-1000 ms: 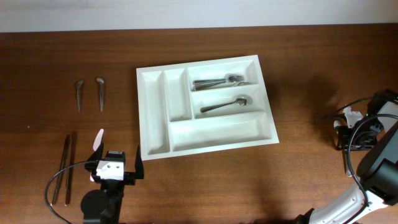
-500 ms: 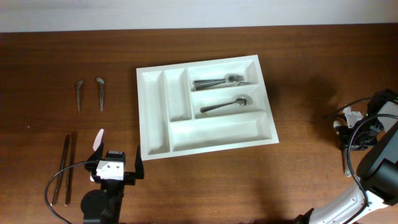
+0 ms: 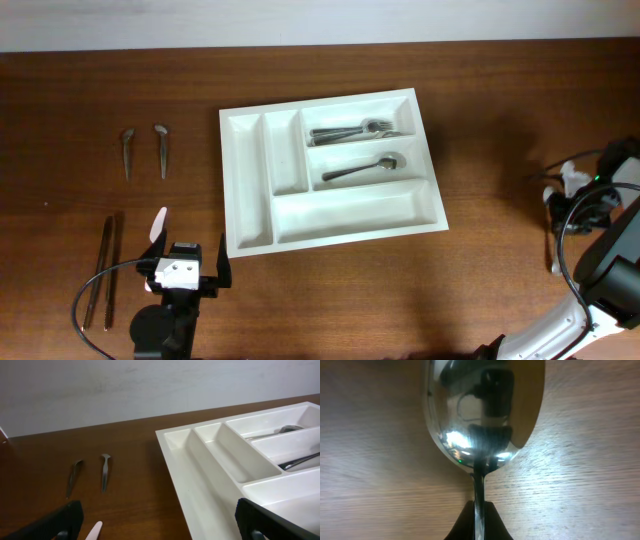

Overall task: Pack container
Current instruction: 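Lower the right gripper onto the spoon handle and close it, then lift the spoon with the right gripper and carry it over the tray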

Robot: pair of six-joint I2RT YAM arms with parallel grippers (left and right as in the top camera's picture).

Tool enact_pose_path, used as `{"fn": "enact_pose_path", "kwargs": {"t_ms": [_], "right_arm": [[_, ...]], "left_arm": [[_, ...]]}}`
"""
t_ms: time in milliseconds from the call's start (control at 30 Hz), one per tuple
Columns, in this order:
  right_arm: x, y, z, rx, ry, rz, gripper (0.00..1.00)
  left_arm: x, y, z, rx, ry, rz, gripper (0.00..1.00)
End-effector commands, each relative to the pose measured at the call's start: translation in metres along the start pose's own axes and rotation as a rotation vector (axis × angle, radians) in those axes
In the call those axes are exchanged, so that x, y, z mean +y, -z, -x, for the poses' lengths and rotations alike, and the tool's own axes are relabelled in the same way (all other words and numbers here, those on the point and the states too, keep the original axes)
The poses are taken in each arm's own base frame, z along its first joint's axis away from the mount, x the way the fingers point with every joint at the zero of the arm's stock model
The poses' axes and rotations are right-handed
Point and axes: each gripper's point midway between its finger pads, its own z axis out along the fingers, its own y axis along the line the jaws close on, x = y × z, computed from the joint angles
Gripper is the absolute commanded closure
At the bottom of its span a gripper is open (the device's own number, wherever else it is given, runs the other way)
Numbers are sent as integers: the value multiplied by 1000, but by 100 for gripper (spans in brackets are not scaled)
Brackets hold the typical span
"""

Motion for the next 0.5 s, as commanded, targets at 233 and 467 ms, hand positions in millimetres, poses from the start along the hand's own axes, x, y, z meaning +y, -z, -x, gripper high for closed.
{"fn": "enact_pose_path", "kwargs": {"t_ms": [233,467], "right_arm": [[92,113,93,-294,-231,450,96],[172,157,136,-345,-333,635,96]], "left_arm": [[0,0,-1,-5,-15,1,1],[0,0,-1,-4,-15,1,1]]}}
